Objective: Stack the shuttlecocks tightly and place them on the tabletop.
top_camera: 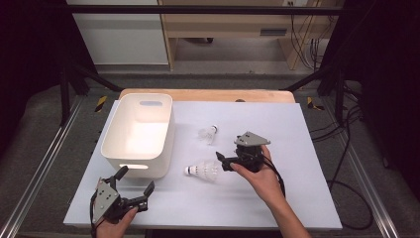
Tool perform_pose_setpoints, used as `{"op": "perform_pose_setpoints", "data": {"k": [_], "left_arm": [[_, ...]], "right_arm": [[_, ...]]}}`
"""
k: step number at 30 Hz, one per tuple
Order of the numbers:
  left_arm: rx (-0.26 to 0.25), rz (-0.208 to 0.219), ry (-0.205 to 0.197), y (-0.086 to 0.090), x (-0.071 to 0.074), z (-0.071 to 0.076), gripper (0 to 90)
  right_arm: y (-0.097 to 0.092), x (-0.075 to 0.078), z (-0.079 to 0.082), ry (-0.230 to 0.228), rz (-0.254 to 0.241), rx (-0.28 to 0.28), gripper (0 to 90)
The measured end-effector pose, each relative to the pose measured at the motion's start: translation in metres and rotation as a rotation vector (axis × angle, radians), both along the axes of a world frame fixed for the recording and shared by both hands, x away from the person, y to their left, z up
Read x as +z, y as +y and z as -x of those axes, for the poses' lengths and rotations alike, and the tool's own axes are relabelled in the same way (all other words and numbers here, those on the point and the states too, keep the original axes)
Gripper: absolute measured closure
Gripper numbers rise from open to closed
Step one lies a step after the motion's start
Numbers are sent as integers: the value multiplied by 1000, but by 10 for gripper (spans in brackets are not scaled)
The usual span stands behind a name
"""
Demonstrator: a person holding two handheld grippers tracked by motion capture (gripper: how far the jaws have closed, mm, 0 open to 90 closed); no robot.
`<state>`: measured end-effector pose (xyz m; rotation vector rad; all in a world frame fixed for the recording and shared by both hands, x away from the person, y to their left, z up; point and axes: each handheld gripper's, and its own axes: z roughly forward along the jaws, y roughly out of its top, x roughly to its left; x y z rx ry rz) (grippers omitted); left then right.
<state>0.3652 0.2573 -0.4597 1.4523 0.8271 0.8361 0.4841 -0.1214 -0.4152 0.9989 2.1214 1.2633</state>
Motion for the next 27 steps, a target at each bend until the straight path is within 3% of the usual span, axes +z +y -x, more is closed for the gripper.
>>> {"op": "perform_pose_setpoints", "data": {"k": [4, 10, 15, 19, 27], "left_arm": [[14, 25, 2, 6, 0, -4, 11], [17, 29, -7, 9, 1, -2, 11], [26, 26, 0, 11, -1, -2, 13], [23, 33, -2, 11, 0, -4, 12], [2, 24, -4, 5, 1, -5, 14]], "right_arm": [[12, 11, -6, -14, 63, 2, 82], [24, 19, -20, 6, 88, 2, 82], [34, 14, -35, 50, 101, -10, 109], [40, 9, -42, 56, 126, -15, 111], [44, -2, -55, 94, 114, -46, 116]]}}
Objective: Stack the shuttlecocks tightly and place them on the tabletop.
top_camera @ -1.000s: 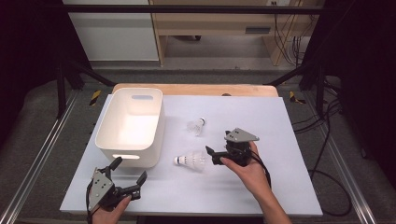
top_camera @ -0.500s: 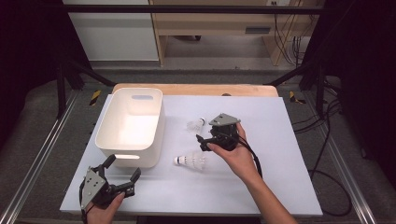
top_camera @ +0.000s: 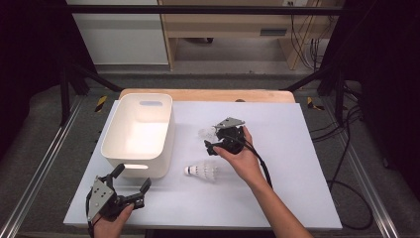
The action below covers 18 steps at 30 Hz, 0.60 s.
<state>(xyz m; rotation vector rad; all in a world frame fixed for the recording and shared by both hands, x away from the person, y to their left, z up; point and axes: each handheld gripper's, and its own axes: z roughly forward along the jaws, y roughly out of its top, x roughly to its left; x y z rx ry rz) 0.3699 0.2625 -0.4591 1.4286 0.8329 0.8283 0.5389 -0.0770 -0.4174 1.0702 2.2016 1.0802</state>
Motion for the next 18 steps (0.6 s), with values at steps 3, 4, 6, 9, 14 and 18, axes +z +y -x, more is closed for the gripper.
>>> {"op": "perform_pose_setpoints", "data": {"k": [3, 4, 6, 9, 14, 18], "left_arm": [[-3, -3, 2, -1, 0, 0, 14], [-3, -3, 2, -1, 0, 0, 14], [-4, -3, 2, 0, 0, 1, 14], [-9, -4, 6, -2, -1, 0, 14], [-13, -9, 6, -3, -1, 0, 14], [-15, -10, 7, -3, -1, 0, 14]], "right_arm": [[1, -3, -3, 6, -2, -7, 127], [1, -4, -4, 6, -1, -9, 132], [1, -6, -7, 12, 0, -14, 144], [1, -9, -10, 24, -4, -17, 157], [1, -13, -13, 43, -4, -20, 166], [2, -16, -14, 51, 7, -14, 174]]}}
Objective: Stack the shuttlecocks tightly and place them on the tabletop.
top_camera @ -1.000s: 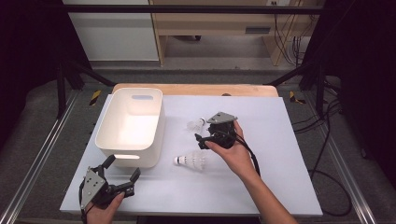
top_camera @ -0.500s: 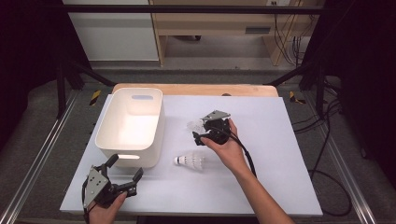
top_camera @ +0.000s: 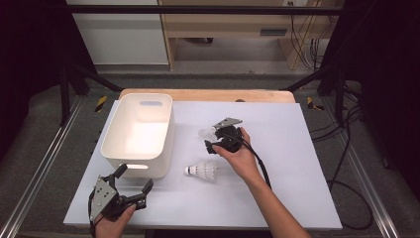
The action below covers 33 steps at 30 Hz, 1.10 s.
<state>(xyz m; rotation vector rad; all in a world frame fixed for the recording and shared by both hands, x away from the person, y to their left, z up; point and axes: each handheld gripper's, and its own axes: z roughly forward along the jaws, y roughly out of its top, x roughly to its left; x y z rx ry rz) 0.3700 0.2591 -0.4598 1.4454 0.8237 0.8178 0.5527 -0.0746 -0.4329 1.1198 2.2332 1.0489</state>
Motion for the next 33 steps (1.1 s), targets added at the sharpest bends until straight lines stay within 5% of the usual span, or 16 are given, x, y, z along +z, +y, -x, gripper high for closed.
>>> {"op": "perform_pose_setpoints", "data": {"k": [9, 26, 33], "left_arm": [[-12, -8, 3, -3, 0, 0, 14], [-18, -12, 3, -5, -1, 0, 14], [-20, -11, 3, -5, 0, 0, 15]], "right_arm": [[2, -3, -2, 1, 2, 6, 255], [13, -30, -20, -10, 18, -77, 380], [16, -41, -26, -14, -10, -111, 431]]}}
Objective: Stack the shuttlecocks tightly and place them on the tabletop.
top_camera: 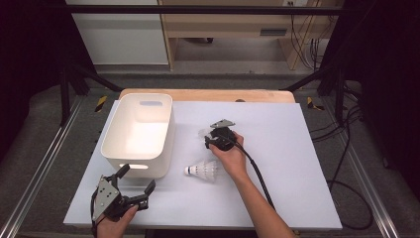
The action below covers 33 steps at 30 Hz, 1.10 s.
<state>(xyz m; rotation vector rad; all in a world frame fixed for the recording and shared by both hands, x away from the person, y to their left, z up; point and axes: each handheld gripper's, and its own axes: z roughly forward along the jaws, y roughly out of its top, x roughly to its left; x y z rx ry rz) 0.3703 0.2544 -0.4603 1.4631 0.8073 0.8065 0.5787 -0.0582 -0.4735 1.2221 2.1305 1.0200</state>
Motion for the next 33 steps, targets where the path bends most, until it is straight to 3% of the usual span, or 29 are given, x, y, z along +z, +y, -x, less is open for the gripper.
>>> {"op": "perform_pose_setpoints", "data": {"k": [12, 27, 33], "left_arm": [[-5, -4, 1, -1, 0, 0, 17], [-3, -6, 1, -1, 0, -1, 20], [0, -4, 2, 0, 0, -1, 20]], "right_arm": [[-4, -1, -2, -1, -12, -41, 624], [-10, -3, -1, -7, 36, -22, 876], [-14, -3, 0, -11, 38, -2, 900]]}}
